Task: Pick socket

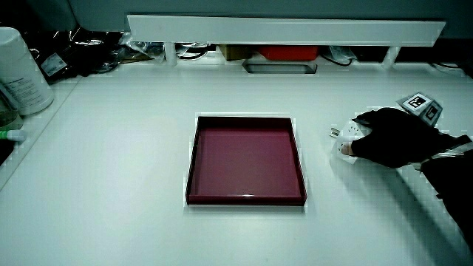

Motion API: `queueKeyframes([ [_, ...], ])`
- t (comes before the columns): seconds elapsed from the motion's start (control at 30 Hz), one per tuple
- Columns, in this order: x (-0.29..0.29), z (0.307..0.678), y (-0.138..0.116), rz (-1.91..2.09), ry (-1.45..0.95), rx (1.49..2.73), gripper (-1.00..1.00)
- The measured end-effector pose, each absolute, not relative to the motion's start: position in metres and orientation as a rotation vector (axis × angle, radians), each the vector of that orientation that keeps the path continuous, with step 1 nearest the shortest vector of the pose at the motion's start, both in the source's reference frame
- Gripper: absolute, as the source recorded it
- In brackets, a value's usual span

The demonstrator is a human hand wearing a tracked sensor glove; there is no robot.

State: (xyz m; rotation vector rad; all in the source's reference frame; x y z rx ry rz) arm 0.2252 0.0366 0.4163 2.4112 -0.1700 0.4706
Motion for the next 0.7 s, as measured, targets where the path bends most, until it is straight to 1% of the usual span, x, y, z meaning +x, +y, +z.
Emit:
queueKeyframes([
  [0.1, 0.224, 0.414, 0.032, 0.49, -0.182, 2.419, 0.0],
  [0.17, 0.227, 0.422, 0.029, 0.509, -0.177, 2.402, 0.0],
  [0.2, 0.224, 0.416, 0.026, 0.513, -0.173, 2.414, 0.0],
  [0.27, 0.228, 0.426, 0.022, 0.524, -0.157, 2.408, 0.0],
  [0.3, 0.226, 0.425, 0.019, 0.552, -0.166, 2.392, 0.0],
  [0.4, 0.227, 0.434, 0.01, 0.527, -0.148, 2.403, 0.0],
  [0.43, 0.219, 0.424, 0.006, 0.611, -0.08, 2.278, 0.0],
  [0.5, 0.221, 0.435, -0.003, 0.558, -0.173, 2.372, 0.0],
  [0.57, 0.224, 0.447, -0.01, 0.557, -0.129, 2.365, 0.0],
  [0.6, 0.218, 0.442, -0.013, 0.588, -0.134, 2.358, 0.0],
  [0.7, 0.215, 0.449, -0.023, 0.602, -0.122, 2.333, 0.0],
])
